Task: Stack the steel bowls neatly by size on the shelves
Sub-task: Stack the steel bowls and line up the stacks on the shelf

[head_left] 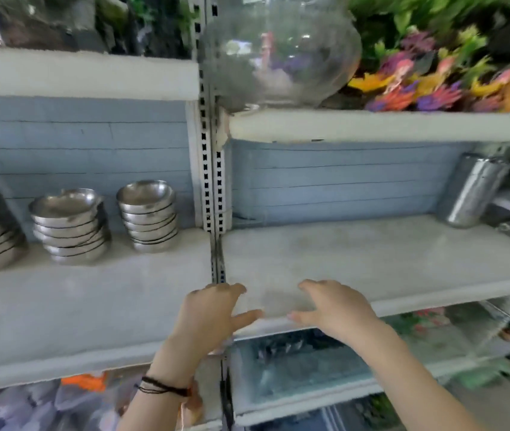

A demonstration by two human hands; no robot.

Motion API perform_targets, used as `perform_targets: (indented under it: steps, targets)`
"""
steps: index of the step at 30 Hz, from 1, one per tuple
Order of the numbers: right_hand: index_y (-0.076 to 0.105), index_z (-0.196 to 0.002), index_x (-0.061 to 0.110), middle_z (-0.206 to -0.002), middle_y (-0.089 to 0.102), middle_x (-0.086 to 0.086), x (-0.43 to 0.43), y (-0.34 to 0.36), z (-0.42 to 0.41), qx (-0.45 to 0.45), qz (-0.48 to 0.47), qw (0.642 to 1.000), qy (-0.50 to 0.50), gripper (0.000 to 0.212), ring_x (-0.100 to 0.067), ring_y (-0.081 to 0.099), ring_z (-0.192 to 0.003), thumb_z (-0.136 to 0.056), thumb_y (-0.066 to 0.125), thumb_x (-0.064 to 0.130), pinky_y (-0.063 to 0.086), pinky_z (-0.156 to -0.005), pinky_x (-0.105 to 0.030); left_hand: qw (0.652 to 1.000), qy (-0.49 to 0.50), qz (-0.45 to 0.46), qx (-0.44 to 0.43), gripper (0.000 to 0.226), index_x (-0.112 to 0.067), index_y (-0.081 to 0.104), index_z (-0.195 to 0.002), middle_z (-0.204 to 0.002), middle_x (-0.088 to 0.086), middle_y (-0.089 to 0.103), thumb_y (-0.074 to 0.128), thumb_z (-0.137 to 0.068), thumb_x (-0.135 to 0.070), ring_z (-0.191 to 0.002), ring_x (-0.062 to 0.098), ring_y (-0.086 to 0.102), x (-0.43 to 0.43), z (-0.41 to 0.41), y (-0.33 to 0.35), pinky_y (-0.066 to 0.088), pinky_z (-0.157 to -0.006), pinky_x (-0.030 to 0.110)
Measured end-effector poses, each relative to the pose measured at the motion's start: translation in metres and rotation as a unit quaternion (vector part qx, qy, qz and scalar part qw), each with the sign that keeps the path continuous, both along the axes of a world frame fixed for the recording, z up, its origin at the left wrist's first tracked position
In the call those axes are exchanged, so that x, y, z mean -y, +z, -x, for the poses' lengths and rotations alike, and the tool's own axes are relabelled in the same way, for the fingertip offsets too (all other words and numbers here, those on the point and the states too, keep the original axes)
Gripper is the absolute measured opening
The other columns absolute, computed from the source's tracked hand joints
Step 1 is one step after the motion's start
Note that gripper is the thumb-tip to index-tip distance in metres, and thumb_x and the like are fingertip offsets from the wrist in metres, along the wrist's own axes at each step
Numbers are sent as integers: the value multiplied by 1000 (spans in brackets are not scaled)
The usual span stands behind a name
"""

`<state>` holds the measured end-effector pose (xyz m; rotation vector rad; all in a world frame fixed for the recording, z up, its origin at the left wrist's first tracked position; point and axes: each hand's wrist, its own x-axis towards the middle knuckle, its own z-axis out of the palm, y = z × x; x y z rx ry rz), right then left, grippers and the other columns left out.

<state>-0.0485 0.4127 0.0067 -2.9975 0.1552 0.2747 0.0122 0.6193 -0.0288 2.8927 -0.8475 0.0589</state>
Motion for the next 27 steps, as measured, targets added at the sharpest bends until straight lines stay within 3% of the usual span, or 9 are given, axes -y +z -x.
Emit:
perform_targets:
  steps: [2, 5, 10, 13, 17, 21, 27]
  targets:
    - [49, -131, 21, -124, 61, -4, 44, 1, 8, 19, -21, 999, -19, 62, -25, 59, -110, -88, 53, 65, 52, -84, -35, 1000, -11, 5, 2, 81, -36, 44, -137, -125, -10, 60, 24, -76, -85, -115, 12, 56, 53, -1, 0, 48, -86, 29]
    - [48, -134, 21, -127, 60, -5, 104, 0, 16, 30, -38, 998, -48, 62, -25, 57, -115, -89, 54, 63, 51, -90, -37, 999, -36, 29, -8, 66, -36, 45, -136, -126, -10, 60, 35, -85, -76, -116, 12, 55, 125, -4, -4, 48, -89, 31]
    - [51, -130, 20, -122, 63, -4, 198, -7, 19, 42, -91, 990, -95, 59, -23, 59, -110, -88, 55, 62, 50, -90, -37, 995, -75, 56, -28, 60, -39, 45, -135, -129, -14, 59, 36, -86, -74, -116, 8, 55, 231, -13, -7, 47, -91, 29]
    - [43, -142, 25, -132, 58, -2, 246, -10, 8, 67, -125, 983, -115, 64, -19, 56, -120, -90, 54, 62, 48, -93, -34, 989, -75, 119, -53, 57, -39, 47, -135, -130, -16, 57, 39, -88, -71, -116, 6, 55, 286, -29, -6, 44, -87, 25]
    - [42, -143, 27, -132, 57, -1, 306, -14, -21, 124, -148, 971, -142, 64, -19, 54, -121, -90, 53, 62, 46, -89, -32, 968, -61, 226, -93, 57, -37, 49, -133, -129, -12, 58, 40, -87, -69, -117, 9, 55, 350, -66, -9, 48, -91, 31]
    - [46, -141, 26, -127, 61, -1, 360, -15, -50, 180, -188, 949, -176, 64, -19, 58, -114, -88, 57, 60, 48, -91, -33, 944, -56, 302, -123, 77, -33, 54, -130, -129, -9, 60, 33, -77, -85, -114, 10, 58, 407, -100, -12, 49, -93, 34]
    - [53, -136, 23, -124, 63, -1, 444, -25, -75, 247, -251, 910, -219, 56, -18, 59, -111, -88, 63, 51, 46, -92, -30, 914, -58, 359, -182, 69, -30, 53, -132, -135, -10, 55, 41, -79, -72, -118, 9, 55, 491, -127, -15, 45, -101, 34]
